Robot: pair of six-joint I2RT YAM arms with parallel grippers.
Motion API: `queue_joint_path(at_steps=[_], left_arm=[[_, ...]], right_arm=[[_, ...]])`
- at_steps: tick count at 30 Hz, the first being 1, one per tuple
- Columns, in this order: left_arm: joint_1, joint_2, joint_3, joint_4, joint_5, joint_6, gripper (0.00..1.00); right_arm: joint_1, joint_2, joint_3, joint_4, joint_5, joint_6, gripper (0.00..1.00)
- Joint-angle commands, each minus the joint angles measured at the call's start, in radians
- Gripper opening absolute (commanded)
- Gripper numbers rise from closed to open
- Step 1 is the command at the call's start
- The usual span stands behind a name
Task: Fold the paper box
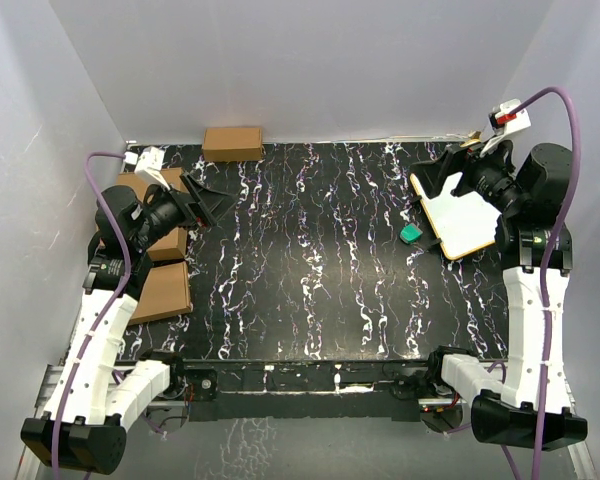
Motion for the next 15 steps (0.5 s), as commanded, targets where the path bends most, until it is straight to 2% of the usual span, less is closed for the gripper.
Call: queue_joint_path(at_steps=[1, 15], left_arm=[[0.005, -0.025, 0.036, -0.003, 0.023, -0.017, 0.97], [0.005, -0.018, 0.043, -0.008, 0.025, -0.012, 0.97]], right_arm=[[-0.004, -0.033, 0.013, 0.036, 0.065, 0.055, 0.99], [-0.006, -0.032, 0.018, 0.045, 0.071, 0.058, 0.99]])
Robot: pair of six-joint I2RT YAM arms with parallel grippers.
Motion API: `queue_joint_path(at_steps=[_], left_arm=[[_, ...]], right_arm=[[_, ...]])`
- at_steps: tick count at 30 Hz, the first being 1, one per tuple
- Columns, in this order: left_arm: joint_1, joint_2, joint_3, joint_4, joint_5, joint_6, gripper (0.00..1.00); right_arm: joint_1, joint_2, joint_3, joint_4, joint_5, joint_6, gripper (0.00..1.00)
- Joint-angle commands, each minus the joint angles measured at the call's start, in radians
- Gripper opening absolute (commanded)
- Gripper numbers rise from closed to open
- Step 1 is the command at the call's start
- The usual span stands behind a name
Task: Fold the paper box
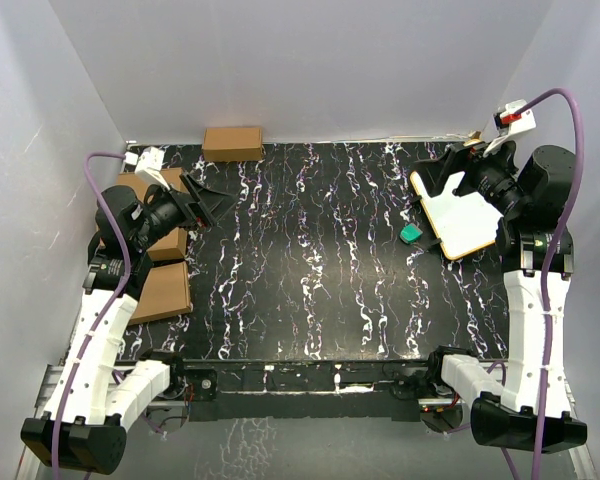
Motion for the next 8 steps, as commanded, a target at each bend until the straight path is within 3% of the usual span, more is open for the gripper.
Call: queue_joint_path(at_steps=[1, 8], left_arm=[[0.005, -0.017, 0.045, -0.003, 0.019, 0.011, 0.97], [0.005, -0.016, 0.040, 0.000, 0.020, 0.016, 0.97]], right_arm=[[-0.005, -0.016, 0.017, 0.046, 0.012, 0.026, 0.99], [-0.007, -0.029, -0.001, 0.052, 0.014, 0.028, 0.99]])
